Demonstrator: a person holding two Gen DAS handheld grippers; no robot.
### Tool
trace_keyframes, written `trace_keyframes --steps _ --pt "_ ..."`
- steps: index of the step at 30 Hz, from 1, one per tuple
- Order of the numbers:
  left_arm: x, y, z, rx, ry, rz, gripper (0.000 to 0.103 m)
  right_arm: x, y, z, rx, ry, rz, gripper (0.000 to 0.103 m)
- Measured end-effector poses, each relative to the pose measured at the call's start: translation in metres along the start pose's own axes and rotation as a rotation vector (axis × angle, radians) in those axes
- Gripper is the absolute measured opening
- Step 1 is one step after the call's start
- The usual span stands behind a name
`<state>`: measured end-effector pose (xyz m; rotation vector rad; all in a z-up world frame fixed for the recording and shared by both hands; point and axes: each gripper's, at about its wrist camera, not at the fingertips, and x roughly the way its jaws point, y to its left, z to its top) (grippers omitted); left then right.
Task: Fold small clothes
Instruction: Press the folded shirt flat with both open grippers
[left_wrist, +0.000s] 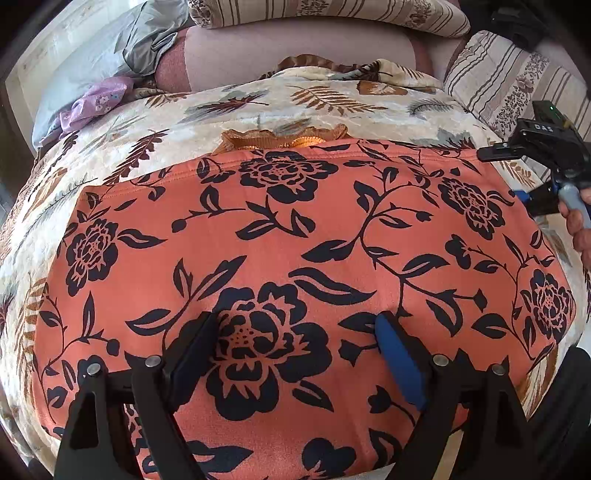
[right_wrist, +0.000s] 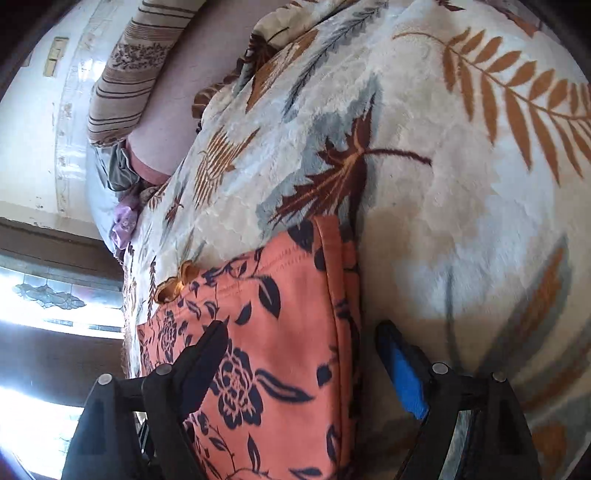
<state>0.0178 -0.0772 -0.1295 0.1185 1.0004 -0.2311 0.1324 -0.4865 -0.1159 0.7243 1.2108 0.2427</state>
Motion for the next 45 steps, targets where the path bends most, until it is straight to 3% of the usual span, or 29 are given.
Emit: trace_keyframes --steps 1,3,6,8,10,11,12,13,15,17,20,23,25,26,27,29,34,40,45 --pt "0.0 0.0 0.0 -0.001 -0.002 -0.002 0.087 0.005 0.009 0.002 -0.029 0.039 -0.021 0.02" --pt "0.0 0.001 -0.001 0.005 -0.006 -0.008 0.088 0.005 0.028 -0.002 -0.113 0.032 -0.118 0.017" --pt "0.001 0.003 0.0 0.003 -0.006 -0.018 0.089 -0.006 0.041 -0.008 -0.154 -0.069 -0.209 0.016" --pt "0.002 0.002 0.001 0.007 -0.004 -0.013 0.09 0.001 0.029 -0.008 -0.136 -0.089 -0.33 0.022" --pt "0.003 0.002 0.002 0.01 -0.002 -0.018 0.09 -0.007 0.025 -0.015 -0.102 -0.11 -0.284 0.033" --pt "0.002 0.004 0.002 0.007 -0.002 -0.028 0.09 -0.015 0.028 -0.019 -0.096 -0.131 -0.277 0.043" --pt "0.003 0.005 0.003 0.006 0.0 -0.034 0.09 -0.026 0.031 -0.025 -0.09 -0.168 -0.277 0.074" --pt "0.001 0.005 0.003 0.008 0.003 -0.04 0.09 -0.039 0.036 -0.034 -0.085 -0.221 -0.28 0.084" --pt "-0.007 0.009 0.005 -0.01 0.007 -0.061 0.089 -0.059 0.052 -0.052 -0.113 -0.264 -0.237 0.084" --pt "-0.024 0.02 0.005 -0.052 -0.028 -0.089 0.089 -0.075 0.063 -0.076 -0.105 -0.274 -0.14 0.084" --pt "-0.05 0.036 -0.004 -0.071 -0.09 -0.071 0.089 -0.082 0.071 -0.119 -0.057 -0.224 0.074 0.084" --pt "-0.045 0.054 -0.019 -0.078 -0.061 -0.024 0.089 -0.066 0.066 -0.158 0.005 -0.152 0.206 0.084" --pt "-0.022 0.064 -0.029 -0.094 0.04 0.002 0.089 -0.047 0.049 -0.171 0.043 -0.129 0.141 0.084" --pt "-0.016 0.067 -0.031 -0.085 0.051 0.001 0.09 -0.036 0.037 -0.174 0.066 -0.117 0.037 0.084" --pt "-0.02 0.065 -0.031 -0.063 0.03 0.009 0.09 -0.028 0.026 -0.175 0.103 -0.104 0.007 0.081" --pt "-0.029 0.064 -0.027 -0.054 0.024 0.002 0.09 -0.037 0.026 -0.178 0.138 -0.15 0.056 0.081" --pt "-0.066 0.088 -0.027 -0.132 -0.079 -0.029 0.09 -0.059 0.066 -0.181 0.002 -0.194 0.091 0.082" --pt "-0.098 0.167 -0.056 -0.38 -0.125 0.015 0.09 -0.046 0.085 -0.189 -0.034 -0.167 0.134 0.082" --pt "-0.084 0.226 -0.079 -0.55 -0.068 0.054 0.089 -0.032 0.116 -0.189 -0.12 -0.134 0.175 0.082"
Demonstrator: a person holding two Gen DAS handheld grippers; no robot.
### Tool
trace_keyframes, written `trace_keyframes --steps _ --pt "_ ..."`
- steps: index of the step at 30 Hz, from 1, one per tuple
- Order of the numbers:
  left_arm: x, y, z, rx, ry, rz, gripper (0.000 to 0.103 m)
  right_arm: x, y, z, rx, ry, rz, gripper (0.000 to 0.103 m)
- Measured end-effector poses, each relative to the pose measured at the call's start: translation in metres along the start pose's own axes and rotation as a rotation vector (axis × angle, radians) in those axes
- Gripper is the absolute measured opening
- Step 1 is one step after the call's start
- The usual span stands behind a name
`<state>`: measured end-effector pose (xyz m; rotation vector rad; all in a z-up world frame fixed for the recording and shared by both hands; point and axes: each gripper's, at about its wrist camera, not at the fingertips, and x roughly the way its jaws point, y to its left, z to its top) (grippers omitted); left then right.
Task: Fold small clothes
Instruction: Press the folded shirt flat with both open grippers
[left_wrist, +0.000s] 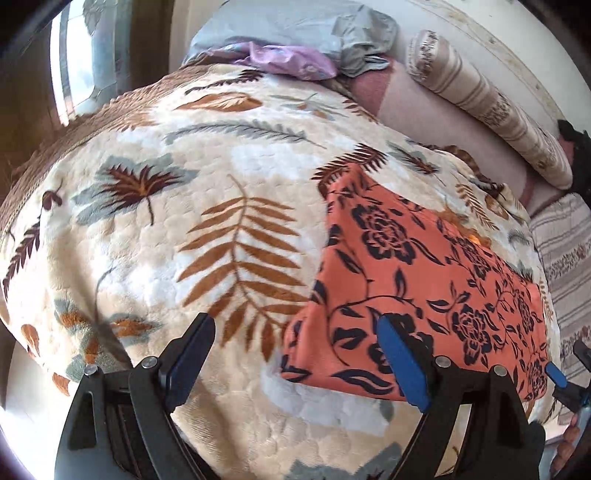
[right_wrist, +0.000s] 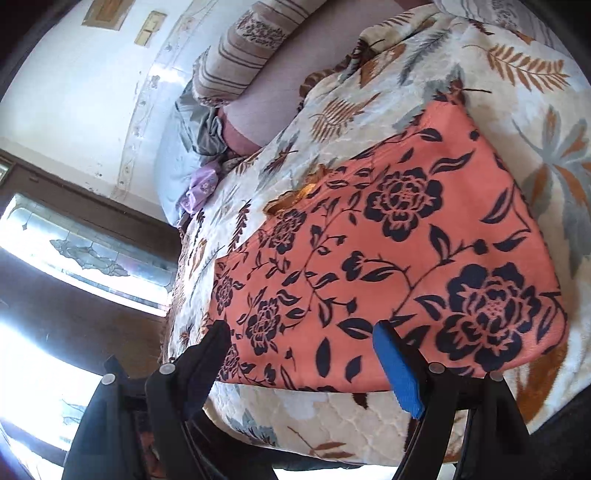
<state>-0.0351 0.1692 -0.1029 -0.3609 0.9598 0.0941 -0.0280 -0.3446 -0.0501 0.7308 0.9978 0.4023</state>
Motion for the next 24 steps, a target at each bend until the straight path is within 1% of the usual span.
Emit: trace_keyframes --steps 2,3,4,5,6,8,10,12,14,16,17,18,19,20,21,23,24 --pt "0.013 0.008 -0.002 -0.017 0.045 -0.001 0.088 0.012 0.002 -0.002 -0.012 0.018 -0.002 0.082" --pt "0.021 0.008 -0.005 -0.003 0.077 -0.013 0.07 0.021 -0.002 -0.003 -0.009 0.035 -0.006 0.082" --pt "0.031 0.008 -0.009 0.016 0.126 -0.017 0.05 0.031 -0.009 -0.005 -0.002 0.058 -0.032 0.082" --pt "0.035 0.009 -0.012 0.018 0.13 -0.015 0.042 0.042 -0.019 -0.008 0.019 0.089 -0.082 0.082" --pt "0.031 0.009 -0.013 0.016 0.119 -0.024 0.033 0.051 -0.03 -0.01 0.053 0.116 -0.1 0.082" --pt "0.026 0.01 -0.013 0.011 0.135 -0.061 0.019 0.047 -0.034 -0.011 0.064 0.087 -0.068 0.082" --pt "0.023 0.013 -0.015 -0.004 0.146 -0.065 0.019 0.045 -0.033 -0.009 0.065 0.093 -0.073 0.082" --pt "0.018 0.012 -0.015 -0.003 0.151 -0.045 0.025 0.047 -0.032 -0.008 0.06 0.102 -0.083 0.082" --pt "0.003 0.004 -0.012 0.026 0.103 -0.024 0.027 0.048 -0.029 -0.008 0.047 0.103 -0.093 0.082" --pt "-0.014 -0.009 -0.005 0.076 0.036 0.002 0.035 0.048 -0.028 -0.009 0.04 0.1 -0.102 0.083" --pt "-0.021 -0.017 -0.002 0.1 0.001 0.0 0.048 0.047 -0.027 -0.01 0.04 0.099 -0.104 0.083" --pt "-0.026 -0.024 0.003 0.119 -0.027 -0.005 0.068 0.048 -0.025 -0.011 0.041 0.099 -0.107 0.083" --pt "-0.028 -0.034 0.006 0.139 -0.051 -0.012 0.076 0.047 -0.024 -0.012 0.043 0.099 -0.11 0.083" --pt "-0.026 -0.044 0.01 0.163 -0.071 -0.019 0.079 0.046 -0.023 -0.013 0.046 0.099 -0.109 0.083" --pt "-0.022 -0.055 0.013 0.198 -0.074 -0.024 0.079 0.044 -0.022 -0.014 0.049 0.098 -0.103 0.083" --pt "-0.008 -0.077 0.015 0.256 -0.043 -0.03 0.079 0.04 -0.022 -0.014 0.057 0.109 -0.081 0.083" --pt "-0.001 -0.086 0.015 0.265 -0.022 -0.028 0.079 0.037 -0.022 -0.012 0.059 0.113 -0.069 0.083"
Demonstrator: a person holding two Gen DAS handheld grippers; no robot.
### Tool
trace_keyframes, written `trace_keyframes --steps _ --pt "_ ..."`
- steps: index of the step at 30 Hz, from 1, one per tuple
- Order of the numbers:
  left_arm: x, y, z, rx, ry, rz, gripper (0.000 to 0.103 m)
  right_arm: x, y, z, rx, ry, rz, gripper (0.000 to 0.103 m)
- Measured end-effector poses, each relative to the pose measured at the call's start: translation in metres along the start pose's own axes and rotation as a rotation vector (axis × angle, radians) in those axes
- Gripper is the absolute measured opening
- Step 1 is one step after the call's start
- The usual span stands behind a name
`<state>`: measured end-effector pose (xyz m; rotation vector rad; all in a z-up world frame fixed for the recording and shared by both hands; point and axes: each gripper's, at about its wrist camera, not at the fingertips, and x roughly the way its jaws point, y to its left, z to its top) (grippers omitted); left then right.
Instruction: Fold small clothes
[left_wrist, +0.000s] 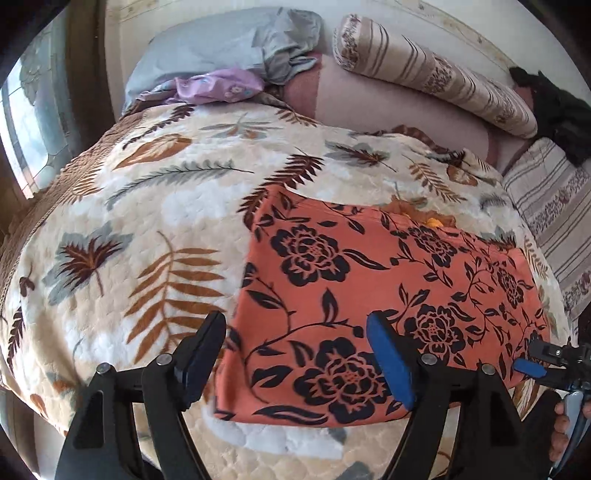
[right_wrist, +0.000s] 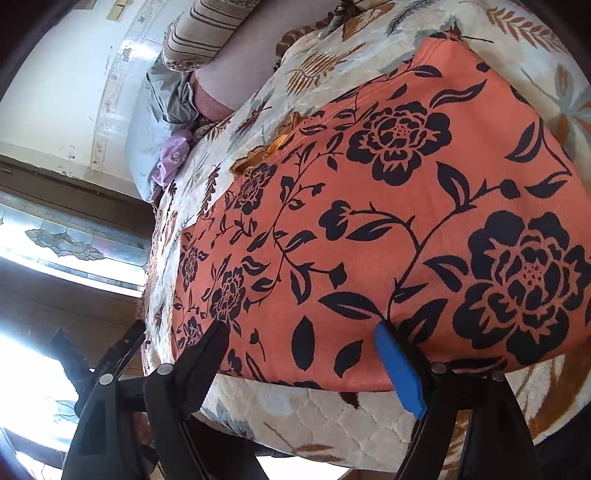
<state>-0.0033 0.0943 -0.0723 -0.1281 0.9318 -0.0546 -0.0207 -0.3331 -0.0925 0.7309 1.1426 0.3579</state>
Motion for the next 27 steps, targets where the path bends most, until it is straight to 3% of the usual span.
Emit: trace_keyframes --steps 2,7,13,16,19,21,24,27 --pt "0.012 -0.014 -0.001 0.023 0.019 -0.031 0.079 -0.007 -0.003 0.01 0.006 0.001 0.016 0.083" --pt "0.051 -0.034 -0.024 0.076 0.148 0.023 0.079 -0.028 -0.032 0.077 0.058 -0.067 -0.017 0.084" --pt "0.048 -0.035 -0.032 0.108 0.127 0.03 0.079 -0.034 -0.093 0.184 0.194 -0.146 -0.059 0.084" --pt "0.05 -0.035 -0.032 0.112 0.124 0.029 0.079 -0.059 -0.109 0.198 0.276 -0.261 -0.104 0.084" --pt "0.049 -0.035 -0.031 0.111 0.121 0.025 0.08 -0.088 -0.095 0.173 0.243 -0.322 -0.027 0.084" --pt "0.046 -0.034 -0.029 0.103 0.124 0.019 0.08 -0.103 -0.081 0.137 0.204 -0.327 0.005 0.084" --pt "0.037 -0.034 -0.023 0.069 0.104 -0.007 0.08 -0.111 -0.062 0.068 0.189 -0.301 0.053 0.085" --pt "0.027 -0.041 -0.017 0.063 0.079 -0.013 0.08 -0.096 -0.05 0.007 0.185 -0.216 0.101 0.088"
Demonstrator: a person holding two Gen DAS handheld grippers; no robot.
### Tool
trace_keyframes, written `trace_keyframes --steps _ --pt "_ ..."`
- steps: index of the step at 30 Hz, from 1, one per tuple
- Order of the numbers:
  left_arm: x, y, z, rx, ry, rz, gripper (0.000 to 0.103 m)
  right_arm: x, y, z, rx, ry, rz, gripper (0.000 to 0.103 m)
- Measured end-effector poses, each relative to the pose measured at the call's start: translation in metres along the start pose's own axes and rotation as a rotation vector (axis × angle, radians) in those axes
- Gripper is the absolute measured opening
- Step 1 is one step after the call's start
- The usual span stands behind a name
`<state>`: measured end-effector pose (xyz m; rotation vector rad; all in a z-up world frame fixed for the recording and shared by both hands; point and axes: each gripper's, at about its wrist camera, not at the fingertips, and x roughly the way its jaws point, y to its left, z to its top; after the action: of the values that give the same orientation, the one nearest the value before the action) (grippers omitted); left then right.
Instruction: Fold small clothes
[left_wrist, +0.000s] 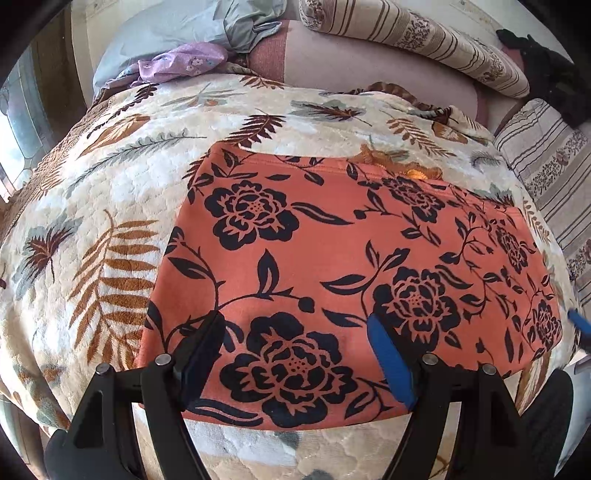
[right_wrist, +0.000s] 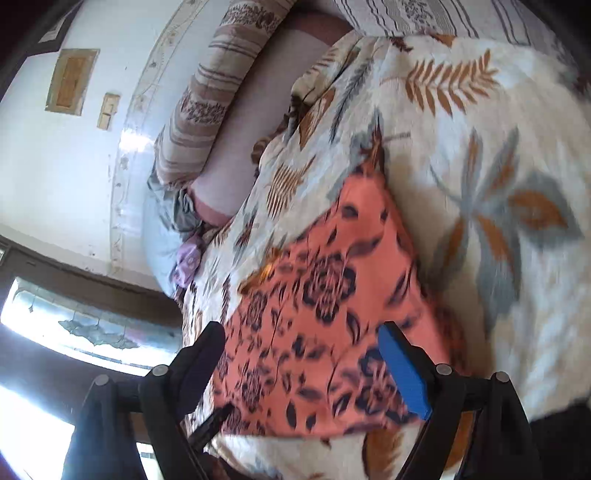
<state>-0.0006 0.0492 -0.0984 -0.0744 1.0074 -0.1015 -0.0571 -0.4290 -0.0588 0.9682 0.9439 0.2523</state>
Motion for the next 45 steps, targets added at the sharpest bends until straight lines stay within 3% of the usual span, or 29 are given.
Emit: trace_keyframes --steps 3,7,20,35,43,45 --pt "-0.011 -0.01 0.003 0.004 -0.024 0.01 0.08 0.012 -0.01 -0.046 0.05 0.055 0.024 0.088" --pt "-0.027 -0.019 0.005 0.009 -0.051 0.005 0.08 0.031 -0.025 -0.063 0.102 0.071 0.011 0.088" --pt "-0.035 -0.025 0.008 0.004 -0.056 0.011 0.08 0.033 -0.059 -0.045 0.255 -0.014 -0.023 0.089" --pt "-0.001 -0.046 0.016 0.023 -0.005 -0.003 0.08 0.028 -0.064 -0.023 0.284 -0.089 -0.024 0.089" --pt "0.035 -0.078 0.016 0.073 0.071 0.017 0.08 0.033 -0.055 -0.013 0.207 -0.123 -0.061 0.087" --pt "0.034 -0.081 0.017 0.076 0.066 0.017 0.08 0.032 -0.05 -0.012 0.176 -0.132 -0.08 0.081"
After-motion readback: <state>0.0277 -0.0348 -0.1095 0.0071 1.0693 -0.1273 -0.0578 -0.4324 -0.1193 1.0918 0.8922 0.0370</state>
